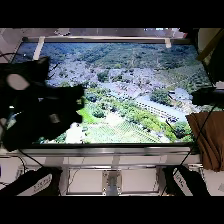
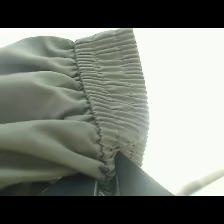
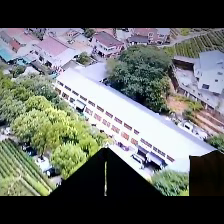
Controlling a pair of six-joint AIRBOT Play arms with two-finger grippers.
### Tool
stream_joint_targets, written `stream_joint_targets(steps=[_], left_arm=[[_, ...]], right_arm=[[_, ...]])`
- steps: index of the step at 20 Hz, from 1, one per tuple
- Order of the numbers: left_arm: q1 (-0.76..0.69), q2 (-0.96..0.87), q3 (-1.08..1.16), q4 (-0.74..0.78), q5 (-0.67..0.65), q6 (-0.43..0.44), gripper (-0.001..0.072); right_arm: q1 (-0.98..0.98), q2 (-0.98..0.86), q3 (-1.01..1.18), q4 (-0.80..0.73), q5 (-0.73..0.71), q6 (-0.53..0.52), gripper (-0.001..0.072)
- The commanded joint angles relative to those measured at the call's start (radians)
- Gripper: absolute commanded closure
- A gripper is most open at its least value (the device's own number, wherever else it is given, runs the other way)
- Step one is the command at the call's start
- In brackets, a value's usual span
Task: Fold the clothes and pants, and hang the long-sleeved shirts on hangers.
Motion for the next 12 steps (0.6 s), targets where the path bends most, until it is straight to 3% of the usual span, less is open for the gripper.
stream_joint_targets(steps=[1,3,5,6,8,10,12], left_arm=[[-0.422,-0.134,0.000,-0.088,0.358,0.005,0.0688],[-0.574,-0.288,0.010,-0.100,0.591,-0.062,0.0688],[-0.644,-0.421,0.050,-0.142,0.729,-0.103,0.0686],[-0.649,-0.463,0.081,-0.148,0.760,-0.104,0.0633],[-0.598,-0.473,0.141,-0.146,0.765,-0.103,0.0099],[-0.480,-0.410,0.171,-0.139,0.717,-0.102,0.0071],[-0.308,-0.301,0.170,-0.103,0.551,-0.103,0.0111]], right_arm=[[0.001,-0.011,0.019,-0.094,-0.026,-0.002,0.0697],[0.001,-0.027,0.019,-0.093,-0.024,-0.001,0.0697],[0.001,-0.050,0.019,-0.092,-0.018,-0.001,0.0696],[0.001,-0.063,0.018,-0.093,-0.010,-0.001,0.0681],[0.001,-0.092,0.001,-0.090,-0.015,-0.002,0.0557],[0.003,-0.116,-0.069,-0.026,-0.060,-0.002,0.0534],[0.003,-0.144,-0.166,0.086,-0.043,-0.002,0.0481]])
